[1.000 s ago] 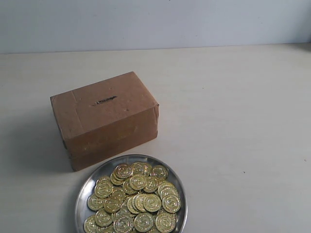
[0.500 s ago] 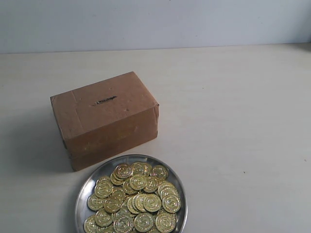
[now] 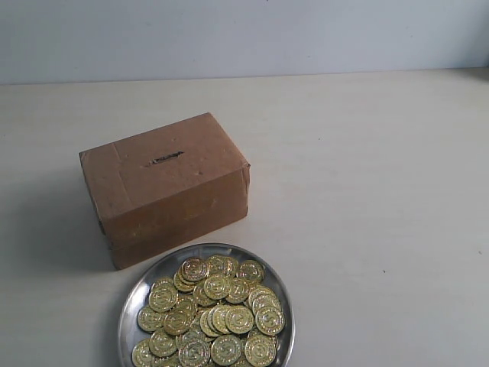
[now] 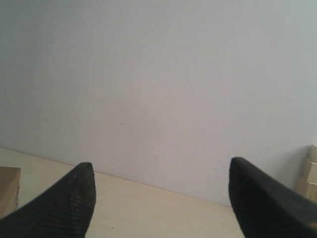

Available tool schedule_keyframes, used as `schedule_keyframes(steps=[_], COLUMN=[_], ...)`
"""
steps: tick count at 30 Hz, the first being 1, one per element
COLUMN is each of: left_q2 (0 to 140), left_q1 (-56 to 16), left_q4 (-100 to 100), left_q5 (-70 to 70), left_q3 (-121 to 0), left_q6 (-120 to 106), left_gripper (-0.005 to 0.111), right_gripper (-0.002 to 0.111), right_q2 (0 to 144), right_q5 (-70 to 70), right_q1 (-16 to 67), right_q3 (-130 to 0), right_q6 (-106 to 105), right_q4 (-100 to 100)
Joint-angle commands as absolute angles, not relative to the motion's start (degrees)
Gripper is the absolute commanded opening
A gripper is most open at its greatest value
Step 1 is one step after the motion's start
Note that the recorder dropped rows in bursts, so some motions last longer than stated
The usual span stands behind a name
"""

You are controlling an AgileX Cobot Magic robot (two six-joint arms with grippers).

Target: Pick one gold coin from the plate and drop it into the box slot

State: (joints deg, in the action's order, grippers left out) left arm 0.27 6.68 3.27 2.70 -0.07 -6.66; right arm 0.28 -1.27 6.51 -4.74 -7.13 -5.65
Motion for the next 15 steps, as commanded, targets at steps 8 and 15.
schedule_keyframes(steps=[8, 15], left_q2=[0.0, 0.0], left_q1=[6.85, 6.85], left_q4=[4.0, 10.8], left_q5=[-11.61, -18.36], left_q3=[0.0, 0.0], left_q6=[-5.48, -5.48], left_gripper=[0.0, 0.0], right_gripper=[0.071, 0.071], right_q2=[0.0, 0.0], right_q5=[-7.27, -9.96], right_q1=[6.3, 6.3], right_q3=[-4.41, -4.41], right_q6=[-7.31, -7.31], right_q4=[-6.04, -6.04])
